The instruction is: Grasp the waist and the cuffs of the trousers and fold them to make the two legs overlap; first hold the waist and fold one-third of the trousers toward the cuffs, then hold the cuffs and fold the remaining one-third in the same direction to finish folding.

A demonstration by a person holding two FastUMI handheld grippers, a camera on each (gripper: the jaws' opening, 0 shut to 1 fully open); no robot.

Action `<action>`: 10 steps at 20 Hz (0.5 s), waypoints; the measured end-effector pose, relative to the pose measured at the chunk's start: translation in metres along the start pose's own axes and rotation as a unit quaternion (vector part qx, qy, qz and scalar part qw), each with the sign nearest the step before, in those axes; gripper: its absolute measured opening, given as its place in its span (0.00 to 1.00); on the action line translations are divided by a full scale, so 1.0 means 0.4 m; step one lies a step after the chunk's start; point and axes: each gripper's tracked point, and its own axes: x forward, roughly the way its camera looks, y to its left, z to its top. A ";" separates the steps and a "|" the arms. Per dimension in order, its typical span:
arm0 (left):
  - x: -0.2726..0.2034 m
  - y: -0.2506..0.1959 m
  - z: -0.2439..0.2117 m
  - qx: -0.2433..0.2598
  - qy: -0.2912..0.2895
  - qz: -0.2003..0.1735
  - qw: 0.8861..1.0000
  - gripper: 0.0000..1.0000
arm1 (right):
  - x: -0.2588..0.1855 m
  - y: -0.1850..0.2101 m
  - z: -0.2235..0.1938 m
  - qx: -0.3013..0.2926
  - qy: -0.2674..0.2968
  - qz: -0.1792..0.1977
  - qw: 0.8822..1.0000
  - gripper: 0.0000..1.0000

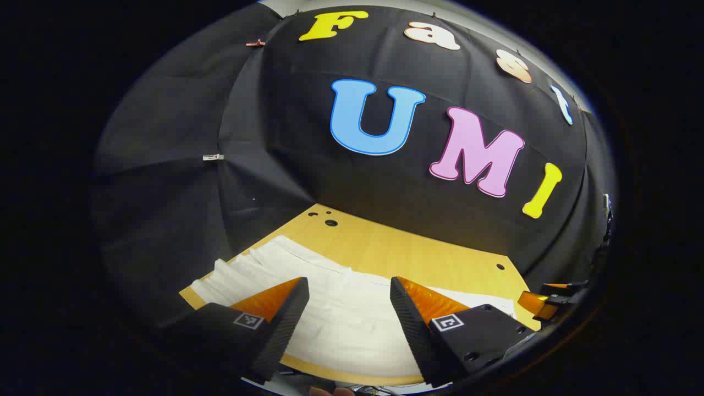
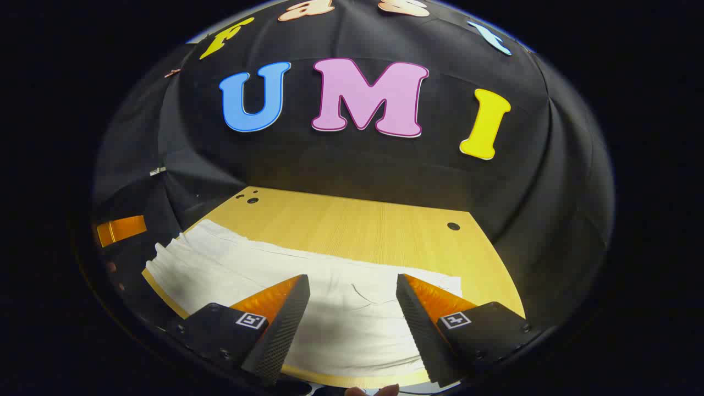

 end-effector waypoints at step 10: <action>-0.039 0.013 0.023 0.039 -0.034 -0.053 0.997 0.94 | -0.087 -0.052 0.063 -0.023 -0.068 -0.065 0.995 0.98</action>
